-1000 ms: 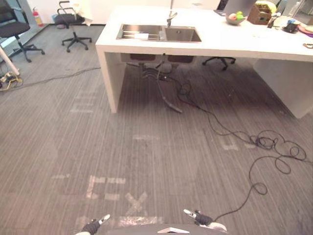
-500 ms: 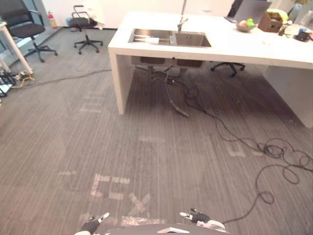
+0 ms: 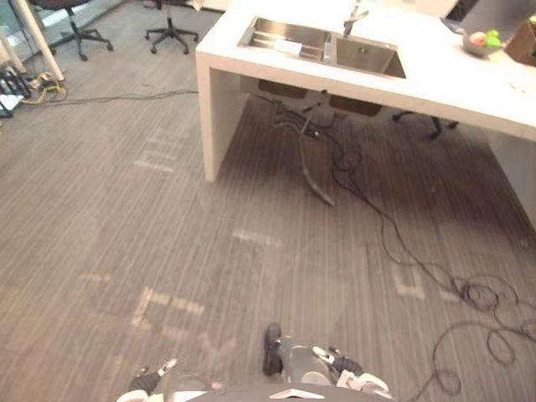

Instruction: Walk over to the sink, pick up the cup, carry it to the dishwasher, place the cup inside the dishwasher, then close the dishwasher door

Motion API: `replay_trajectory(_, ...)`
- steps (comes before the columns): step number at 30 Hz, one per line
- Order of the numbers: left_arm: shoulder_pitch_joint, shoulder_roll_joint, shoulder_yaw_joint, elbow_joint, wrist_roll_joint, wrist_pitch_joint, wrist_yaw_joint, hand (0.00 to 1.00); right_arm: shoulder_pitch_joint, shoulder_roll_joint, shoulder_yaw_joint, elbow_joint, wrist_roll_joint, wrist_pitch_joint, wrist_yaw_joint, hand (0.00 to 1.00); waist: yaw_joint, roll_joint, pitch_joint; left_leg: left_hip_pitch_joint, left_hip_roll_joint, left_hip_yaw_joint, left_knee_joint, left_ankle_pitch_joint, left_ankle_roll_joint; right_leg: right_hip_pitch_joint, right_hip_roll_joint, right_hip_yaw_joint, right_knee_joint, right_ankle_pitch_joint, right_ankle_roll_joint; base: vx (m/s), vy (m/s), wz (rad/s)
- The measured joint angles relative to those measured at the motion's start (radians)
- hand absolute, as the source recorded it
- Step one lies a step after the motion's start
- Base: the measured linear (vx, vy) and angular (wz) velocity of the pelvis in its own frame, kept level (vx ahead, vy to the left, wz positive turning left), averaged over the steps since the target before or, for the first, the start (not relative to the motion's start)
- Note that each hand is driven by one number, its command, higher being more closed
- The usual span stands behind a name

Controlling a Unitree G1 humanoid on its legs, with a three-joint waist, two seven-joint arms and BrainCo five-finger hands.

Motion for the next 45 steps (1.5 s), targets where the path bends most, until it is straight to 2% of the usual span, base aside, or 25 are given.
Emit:
replay_trajectory(2,0.0,-0.013,0.014,-0.002,0.013,-0.001,0.003,0.0,-0.004,-0.003,-0.003,-0.009,0.001,0.001,0.0,0.0,-0.004,0.008,-0.005,-0.022,0.015,-0.001,0.111,0.0,-0.009,-0.001,0.004,-0.016,0.066,-0.085,-0.021,0.55,-0.358,0.13)
replay_trajectory(3,0.007,-0.035,0.033,-0.006,0.013,-0.002,0.002,0.0,-0.001,-0.015,-0.008,-0.031,0.002,0.004,0.0,0.0,-0.011,0.049,-0.014,-0.08,0.017,-0.021,0.302,0.008,-0.032,0.027,0.034,-0.027,0.074,-0.126,-0.031,0.51,-0.281,-0.01)
replay_trajectory(4,0.012,-0.042,0.036,-0.006,0.014,-0.003,0.002,0.0,0.0,-0.021,-0.009,-0.031,0.002,0.005,0.0,0.0,-0.017,0.061,-0.02,-0.1,0.017,-0.026,0.367,0.024,-0.049,0.039,0.048,-0.034,0.069,-0.137,-0.043,0.52,-0.245,-0.03)
replay_trajectory(5,0.021,-0.051,0.037,-0.006,0.019,-0.004,0.001,0.0,0.0,-0.026,-0.013,-0.03,0.003,0.006,-0.002,0.0,-0.026,0.076,-0.029,-0.129,0.02,-0.027,0.453,0.064,-0.06,0.066,0.065,-0.044,0.062,-0.156,-0.056,0.54,-0.196,-0.02)
replay_trajectory(6,0.025,-0.058,0.041,-0.008,0.038,-0.014,0.001,0.0,0.005,-0.026,-0.013,-0.029,0.002,0.007,-0.014,0.0,-0.03,0.087,-0.035,-0.194,0.032,-0.031,0.618,0.207,-0.103,0.128,0.087,-0.044,0.031,-0.18,-0.065,0.63,-0.218,-0.01)
replay_trajectory(7,0.026,-0.064,0.045,-0.011,0.046,-0.024,0.001,0.0,0.009,-0.03,-0.011,-0.03,0.003,0.006,-0.017,0.0,-0.029,0.099,-0.038,-0.26,0.059,-0.013,0.771,0.257,-0.124,0.178,0.111,-0.043,-0.016,-0.182,-0.067,0.62,-0.203,-0.03)
replay_trajectory(10,0.027,-0.058,0.044,-0.056,0.051,-0.047,0.0,0.0,0.008,-0.029,0.021,0.004,0.002,0.012,-0.03,0.0,-0.014,0.078,-0.032,-0.429,0.103,0.109,1.065,0.169,-0.048,0.388,0.148,-0.029,-0.217,-0.154,-0.071,0.52,-0.105,-0.11)
replay_trajectory(12,0.027,-0.056,0.032,-0.08,0.051,-0.063,0.001,0.0,-0.004,-0.031,0.023,0.021,0.003,0.028,-0.043,0.0,0.003,0.067,-0.031,-0.513,0.093,0.161,1.019,0.121,-0.021,0.472,0.153,-0.007,-0.311,-0.126,-0.065,0.46,-0.05,-0.3)
replay_trajectory(15,0.019,-0.038,0.01,-0.091,0.05,-0.099,0.002,0.0,-0.045,-0.026,0.019,0.048,0.031,0.051,-0.043,0.0,0.026,0.038,-0.008,-0.604,0.018,0.287,0.622,0.062,0.038,0.572,0.111,0.045,-0.386,-0.116,-0.029,0.47,0.055,-0.55)
replay_trajectory(16,0.021,-0.035,-0.017,-0.091,0.047,-0.114,0.012,0.0,-0.045,-0.02,0.019,0.045,0.031,0.05,-0.042,0.0,0.026,0.044,-0.01,-0.586,-0.028,0.288,0.328,0.165,0.041,0.587,0.101,0.059,-0.376,-0.122,-0.003,0.48,0.119,-0.75)
replay_trajectory(17,0.028,-0.041,-0.042,-0.091,0.04,-0.135,0.024,0.0,-0.039,-0.028,0.019,0.044,0.03,0.049,-0.042,0.0,0.04,0.071,-0.013,-0.564,-0.039,0.246,0.122,0.375,0.057,0.602,0.116,0.104,-0.364,-0.136,0.017,0.5,0.145,-0.78)
replay_trajectory(18,0.029,-0.041,-0.048,-0.088,0.038,-0.138,0.025,0.0,-0.038,-0.026,0.02,0.044,0.03,0.049,-0.042,0.0,0.046,0.072,-0.013,-0.552,-0.04,0.243,0.113,0.417,0.075,0.606,0.116,0.112,-0.363,-0.138,0.02,0.48,0.161,-0.7)
replay_trajectory(19,0.014,-0.014,-0.062,-0.086,0.03,-0.172,0.046,0.0,-0.053,0.011,0.048,0.037,0.028,0.046,-0.038,0.0,0.039,0.035,-0.016,-0.535,-0.08,0.259,0.083,0.377,0.085,0.609,0.08,0.153,-0.376,-0.13,0.011,0.44,0.169,-0.25)
replay_trajectory(23,-0.057,-0.007,-0.143,-0.089,0.049,-0.278,0.131,0.0,-0.048,0.015,0.052,0.046,0.02,0.049,-0.054,0.0,0.031,0.02,-0.016,-0.522,-0.141,0.262,0.15,0.289,0.135,0.58,0.026,0.196,-0.254,-0.085,0.029,0.39,0.163,0.13)
replay_trajectory(25,-0.064,-0.006,-0.18,-0.112,0.062,-0.288,0.154,0.0,-0.043,0.019,0.051,0.044,0.022,0.049,-0.06,0.0,0.024,0.01,-0.03,-0.49,-0.169,0.268,0.156,0.261,0.15,0.548,-0.002,0.209,-0.131,-0.072,0.051,0.4,0.132,0.1)
replay_trajectory(26,-0.061,-0.008,-0.214,-0.151,0.082,-0.294,0.168,0.0,-0.04,0.022,0.045,0.048,0.023,0.049,-0.064,0.0,0.027,0.008,-0.048,-0.471,-0.178,0.275,0.155,0.218,0.152,0.489,-0.019,0.2,0.003,-0.04,0.085,0.46,0.146,-0.11)
replay_trajectory(28,-0.062,-0.004,-0.253,-0.234,0.113,-0.296,0.181,0.0,-0.046,0.024,0.041,0.04,0.025,0.039,-0.087,0.0,0.034,-0.008,-0.045,-0.398,-0.188,0.299,0.123,0.172,0.159,0.342,-0.081,0.167,0.317,0.138,0.13,0.37,0.124,-0.38)
replay_trajectory(29,-0.061,-0.001,-0.257,-0.259,0.122,-0.296,0.186,0.0,-0.048,0.021,0.038,0.031,0.025,0.03,-0.087,0.0,0.035,-0.018,-0.043,-0.362,-0.199,0.305,0.103,0.165,0.158,0.298,-0.121,0.141,0.424,0.147,0.105,0.37,0.113,-0.46)
replay_trajectory(30,-0.062,0.0,-0.272,-0.313,0.131,-0.294,0.204,0.0,-0.045,0.005,0.04,0.005,0.025,0.021,-0.086,0.0,0.027,-0.023,-0.038,-0.283,-0.209,0.31,0.065,0.153,0.154,0.229,-0.183,0.071,0.59,0.079,0.009,0.36,0.105,-0.33)
replay_trajectory(32,-0.071,0.004,-0.294,-0.44,0.131,-0.286,0.238,0.0,-0.041,-0.014,0.05,-0.014,0.038,0.015,-0.086,0.0,0.003,-0.003,-0.048,-0.179,-0.184,0.314,-0.014,0.151,0.147,0.112,-0.164,0.013,0.618,-0.034,0.011,0.34,0.051,-0.1)
replay_trajectory(35,-0.119,0.011,-0.287,-0.631,0.128,-0.243,0.255,0.0,-0.043,-0.007,0.046,-0.031,0.068,0.008,-0.089,0.0,-0.011,0.011,-0.042,-0.104,-0.127,0.302,-0.04,0.158,0.124,0.009,-0.116,-0.139,0.313,-0.118,0.011,0.4,-0.075,0.12)
replay_trajectory(38,-0.118,0.017,-0.273,-0.798,0.13,-0.215,0.258,0.0,-0.015,0.006,0.043,-0.036,0.084,0.024,-0.09,0.0,-0.02,0.019,-0.037,-0.037,-0.1,0.272,-0.041,0.132,0.077,0.017,-0.059,-0.209,-0.055,-0.002,-0.007,0.43,-0.157,0.26)
replay_trajectory(39,-0.112,0.028,-0.254,-0.878,0.133,-0.21,0.277,0.0,0.012,0.006,0.048,-0.039,0.089,0.024,-0.094,0.0,-0.022,-0.019,-0.047,-0.006,-0.121,0.255,-0.034,0.093,0.039,0.025,-0.059,-0.186,-0.194,0.191,-0.1,0.47,-0.179,0.07)
replay_trajectory(40,-0.112,0.008,-0.241,-0.911,0.15,-0.192,0.322,0.0,-0.001,-0.016,0.041,-0.039,0.098,0.025,-0.101,0.0,-0.015,0.049,-0.042,-0.006,-0.07,0.246,0.005,0.053,0.026,0.034,-0.026,-0.189,-0.155,0.172,-0.096,0.44,-0.156,0.01)
replay_trajectory(45,-0.119,0.0,-0.171,-1.127,0.234,-0.176,0.487,0.0,-0.013,-0.011,-0.001,-0.029,0.098,0.022,-0.108,0.0,-0.004,0.075,-0.04,-0.026,-0.042,0.219,-0.053,0.084,0.027,0.059,0.006,-0.182,-0.16,0.116,-0.079,0.2,-0.122,-0.01)
